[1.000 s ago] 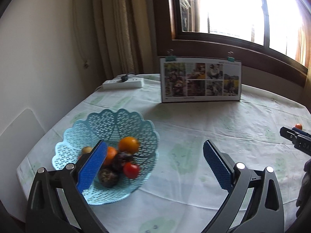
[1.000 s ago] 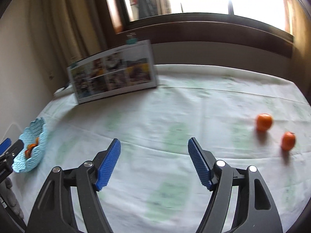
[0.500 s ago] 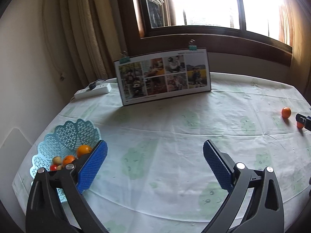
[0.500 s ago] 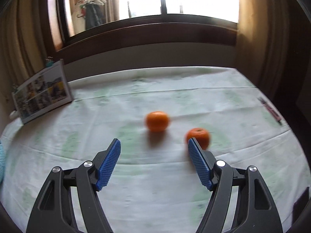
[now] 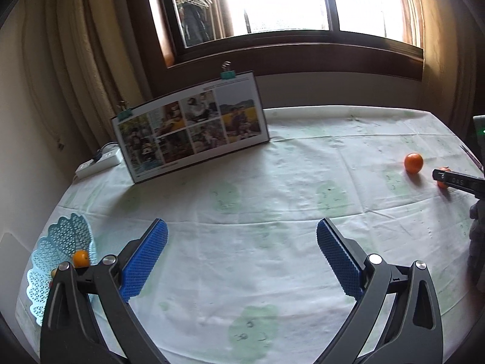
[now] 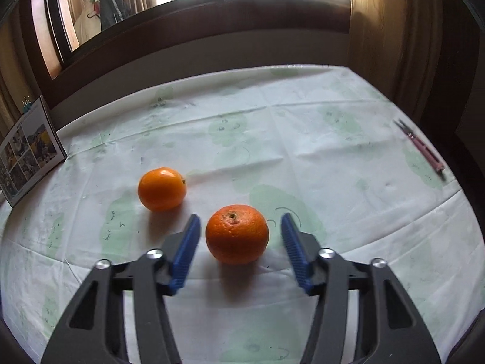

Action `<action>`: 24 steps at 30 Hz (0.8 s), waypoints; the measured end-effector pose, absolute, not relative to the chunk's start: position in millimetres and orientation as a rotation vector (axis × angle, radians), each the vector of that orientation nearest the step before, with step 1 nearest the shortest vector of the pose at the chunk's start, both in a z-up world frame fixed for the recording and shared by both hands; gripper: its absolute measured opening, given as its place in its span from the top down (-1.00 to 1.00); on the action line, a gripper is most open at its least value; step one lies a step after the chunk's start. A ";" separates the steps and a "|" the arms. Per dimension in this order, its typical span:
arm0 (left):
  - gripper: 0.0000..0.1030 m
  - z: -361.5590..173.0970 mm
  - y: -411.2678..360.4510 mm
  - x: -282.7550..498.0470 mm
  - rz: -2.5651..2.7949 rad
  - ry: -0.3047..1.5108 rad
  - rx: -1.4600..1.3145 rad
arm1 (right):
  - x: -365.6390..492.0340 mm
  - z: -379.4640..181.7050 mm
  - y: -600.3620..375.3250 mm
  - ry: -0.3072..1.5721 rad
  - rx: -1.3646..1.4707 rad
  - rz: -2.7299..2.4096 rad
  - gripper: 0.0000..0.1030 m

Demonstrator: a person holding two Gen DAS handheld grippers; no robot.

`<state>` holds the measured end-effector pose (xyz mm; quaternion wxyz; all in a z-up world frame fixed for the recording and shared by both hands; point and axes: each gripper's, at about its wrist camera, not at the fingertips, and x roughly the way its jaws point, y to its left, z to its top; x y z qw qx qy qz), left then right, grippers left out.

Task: Organize fruits
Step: 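Move both open tools toward the two oranges and close the right tool on one, then close the left tool on the other orange while the right tool holds its orange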

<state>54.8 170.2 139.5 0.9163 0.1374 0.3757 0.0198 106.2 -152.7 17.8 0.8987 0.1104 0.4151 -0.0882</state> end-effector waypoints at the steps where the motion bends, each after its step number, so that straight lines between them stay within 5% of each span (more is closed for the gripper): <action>1: -0.94 139.0 165.8 56.9 0.031 0.776 0.281 | 104.8 17.8 -152.7 0.860 0.231 -0.179 0.08; 3: -0.94 137.4 158.0 60.6 0.016 0.778 0.284 | 102.1 19.6 -151.9 0.858 0.233 -0.149 0.23; 24: -0.95 76.6 -5.3 147.2 -0.366 0.804 0.293 | 86.1 39.5 -172.9 0.778 0.327 -0.162 0.23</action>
